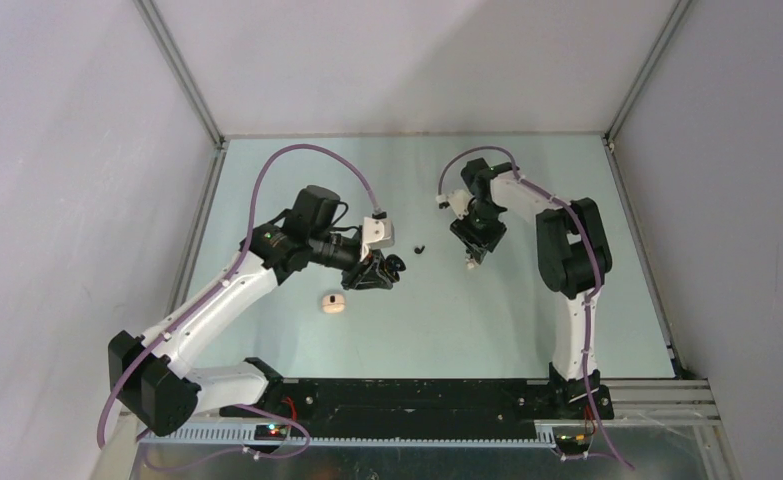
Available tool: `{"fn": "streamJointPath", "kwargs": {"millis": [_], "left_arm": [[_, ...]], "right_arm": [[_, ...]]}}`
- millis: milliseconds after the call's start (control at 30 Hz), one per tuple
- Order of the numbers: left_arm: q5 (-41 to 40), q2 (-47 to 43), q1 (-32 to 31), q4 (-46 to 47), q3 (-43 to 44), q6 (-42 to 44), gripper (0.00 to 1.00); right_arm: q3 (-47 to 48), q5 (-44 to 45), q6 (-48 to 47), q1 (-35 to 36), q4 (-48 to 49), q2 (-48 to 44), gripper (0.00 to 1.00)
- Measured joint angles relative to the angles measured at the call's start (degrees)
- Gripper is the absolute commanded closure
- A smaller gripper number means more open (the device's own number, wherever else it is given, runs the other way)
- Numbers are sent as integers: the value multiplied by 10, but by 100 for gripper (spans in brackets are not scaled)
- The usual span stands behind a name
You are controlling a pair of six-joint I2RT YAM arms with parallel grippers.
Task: Insert the wireless bluetooth earbuds into the charging case
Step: Pick up the right earbud from the center of the board.
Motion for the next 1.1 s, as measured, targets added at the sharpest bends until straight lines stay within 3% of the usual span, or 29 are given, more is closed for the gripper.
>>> {"fn": "streamJointPath", "kwargs": {"millis": [267, 633, 1100], "left_arm": [[-1, 0, -5, 0, 0, 0, 100], [-2, 0, -9, 0, 0, 1, 100], [-3, 0, -10, 0, 0, 1, 100]], "right_arm": [[53, -53, -61, -25, -19, -29, 51], [75, -55, -198, 32, -34, -32, 54], [83, -25, -239, 37, -38, 31, 52]]}}
